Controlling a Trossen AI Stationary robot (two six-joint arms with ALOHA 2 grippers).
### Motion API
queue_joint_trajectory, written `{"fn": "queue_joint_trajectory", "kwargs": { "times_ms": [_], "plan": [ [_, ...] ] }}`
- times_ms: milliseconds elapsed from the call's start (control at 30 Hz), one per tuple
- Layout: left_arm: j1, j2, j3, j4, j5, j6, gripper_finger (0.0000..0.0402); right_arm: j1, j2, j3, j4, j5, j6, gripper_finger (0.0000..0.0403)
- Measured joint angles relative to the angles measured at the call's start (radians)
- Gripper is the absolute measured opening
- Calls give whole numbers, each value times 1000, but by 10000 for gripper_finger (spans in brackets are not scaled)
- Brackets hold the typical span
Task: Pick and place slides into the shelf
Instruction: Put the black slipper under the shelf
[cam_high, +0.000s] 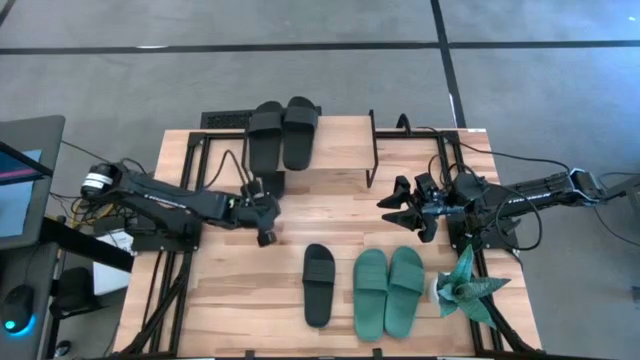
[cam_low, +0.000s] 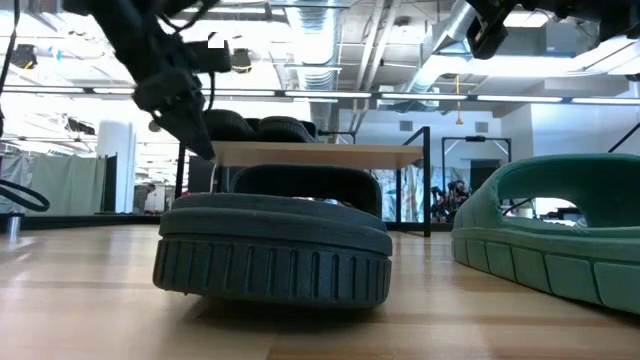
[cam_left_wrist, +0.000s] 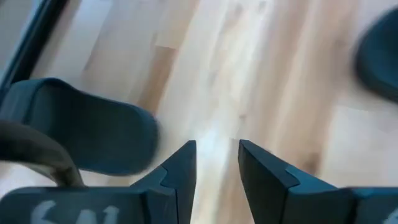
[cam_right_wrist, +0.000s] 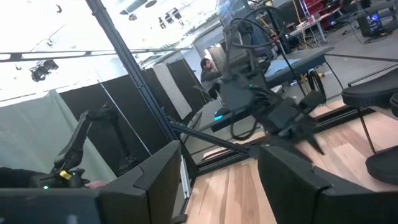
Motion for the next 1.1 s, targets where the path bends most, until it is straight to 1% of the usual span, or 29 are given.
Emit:
{"fn": "queue_joint_trajectory", "kwargs": {
  "times_ms": [167,233,333,500,633,733,933,1000,1100],
  "plan": [
    [-95,-8,0,4,28,-90,110,0,0,0,1,0,0,201],
    [-139,-7,0,38,38,-131,110,0,0,0,0,0,0,201],
    [-208,-7,0,112,20,-179,110,0,0,0,0,0,1,201],
    [-295,28,33,189,5,-192,110,0,0,0,-12,0,-4,201],
    [-336,113,106,204,30,-180,110,0,0,0,-32,0,-5,201],
    [-363,200,185,205,29,-142,110,0,0,0,-30,0,-5,201],
    [-396,367,344,159,26,-61,110,0,1,0,-30,0,-5,201],
    [-402,410,382,126,23,-69,109,1,1,0,-31,0,1,201],
    [-410,436,420,55,18,-141,109,9,1,0,-29,12,37,201]
  ]
}}
